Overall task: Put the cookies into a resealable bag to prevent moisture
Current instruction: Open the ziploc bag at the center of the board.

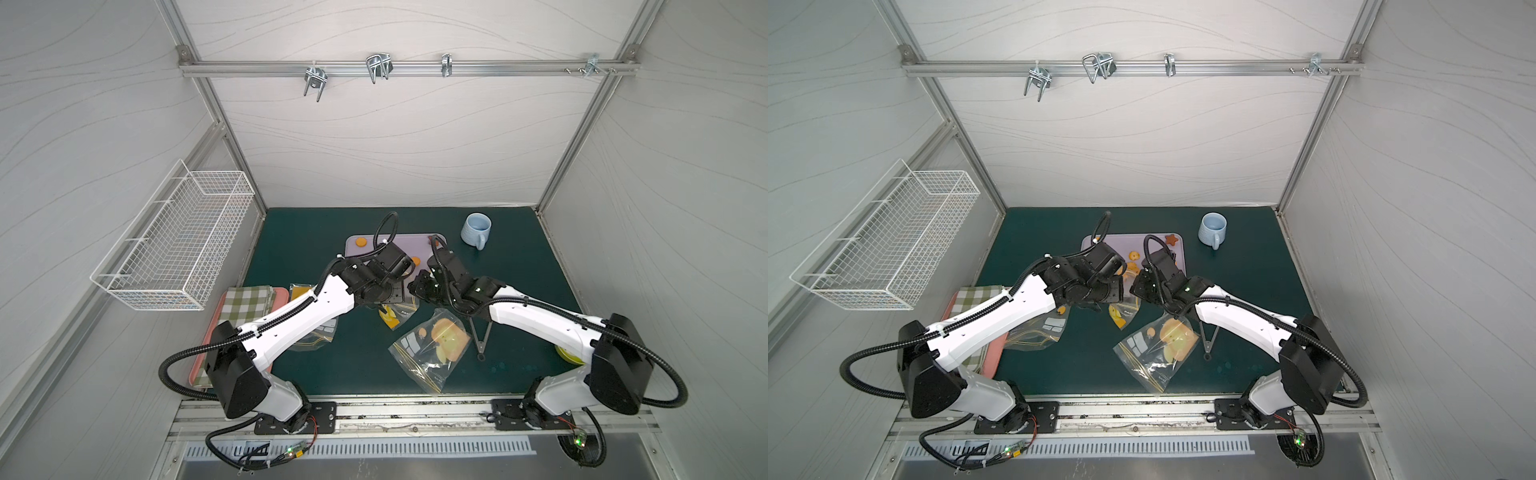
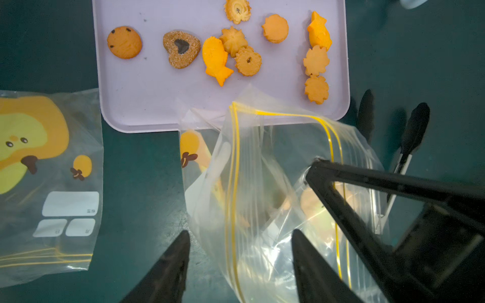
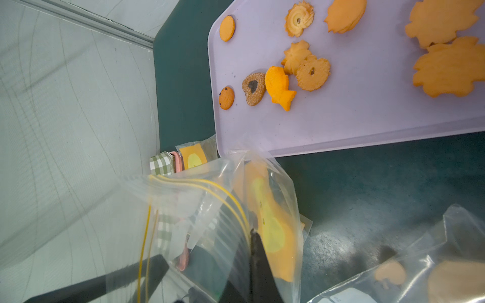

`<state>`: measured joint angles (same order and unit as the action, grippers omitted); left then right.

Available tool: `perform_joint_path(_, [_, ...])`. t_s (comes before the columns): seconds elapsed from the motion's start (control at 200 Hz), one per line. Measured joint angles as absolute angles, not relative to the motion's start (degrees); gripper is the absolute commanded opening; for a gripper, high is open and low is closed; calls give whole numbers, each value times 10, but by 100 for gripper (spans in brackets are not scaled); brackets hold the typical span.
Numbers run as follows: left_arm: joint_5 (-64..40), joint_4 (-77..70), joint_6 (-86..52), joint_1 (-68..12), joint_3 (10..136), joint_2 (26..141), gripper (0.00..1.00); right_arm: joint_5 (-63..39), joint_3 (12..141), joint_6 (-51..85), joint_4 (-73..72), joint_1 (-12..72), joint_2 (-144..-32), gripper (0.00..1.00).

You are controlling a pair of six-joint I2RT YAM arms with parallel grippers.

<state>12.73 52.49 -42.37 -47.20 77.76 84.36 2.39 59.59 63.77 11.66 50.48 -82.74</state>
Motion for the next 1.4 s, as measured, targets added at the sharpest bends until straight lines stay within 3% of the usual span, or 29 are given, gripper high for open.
perform_joint_path(0.225, [134,526,-426,-472,778,843,35,25,584,648,117,501,-823,1])
perform_joint_path(0.495, [143,529,-429,-472,778,843,7,25,580,651,117,501,-823,2])
perform_joint_path(0.595, [146,532,-430,-472,778,840,4,25,580,651,117,501,-823,3])
perform_joint_path(0.665, [147,531,-431,-472,777,834,0,24,580,651,116,501,-823,16])
perform_joint_path(0.91, [153,530,-414,-463,776,809,0,38,566,586,111,501,-778,94])
perform_joint_path(1.0, [142,526,-400,-446,772,803,0,75,560,540,131,501,-709,97])
perform_joint_path(1.195, [105,517,-361,-385,748,766,0,158,544,477,257,466,-572,92])
perform_joint_path(1.4, [105,527,-328,-372,752,755,0,190,469,481,449,425,-534,95])
